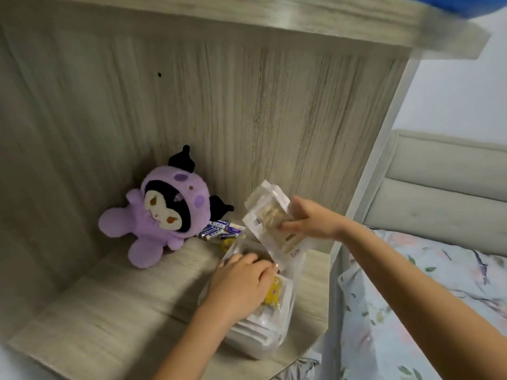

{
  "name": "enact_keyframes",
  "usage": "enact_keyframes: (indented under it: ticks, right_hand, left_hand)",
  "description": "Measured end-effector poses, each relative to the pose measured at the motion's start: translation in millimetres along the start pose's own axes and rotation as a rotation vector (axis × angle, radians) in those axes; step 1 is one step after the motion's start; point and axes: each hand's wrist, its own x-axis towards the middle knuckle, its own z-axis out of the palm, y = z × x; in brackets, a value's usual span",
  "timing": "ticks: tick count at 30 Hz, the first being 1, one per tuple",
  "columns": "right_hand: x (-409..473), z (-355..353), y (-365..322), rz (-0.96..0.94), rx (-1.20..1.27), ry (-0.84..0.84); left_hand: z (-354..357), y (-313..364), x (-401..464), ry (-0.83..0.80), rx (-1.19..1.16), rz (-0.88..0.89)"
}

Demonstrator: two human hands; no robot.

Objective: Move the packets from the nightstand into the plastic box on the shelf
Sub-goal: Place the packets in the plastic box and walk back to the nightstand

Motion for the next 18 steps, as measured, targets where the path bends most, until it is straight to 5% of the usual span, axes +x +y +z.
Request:
enact_keyframes:
  ticks: [4, 18]
  right_hand:
    - [18, 12, -7, -0.025, -0.404, -0.051]
    - [14, 33, -8, -0.002, -0.588, -0.135]
  left_hand:
    - [3, -3, 0, 0.04, -0.026, 0.019]
    - [4, -2, 0, 0.075, 0.018, 0.031]
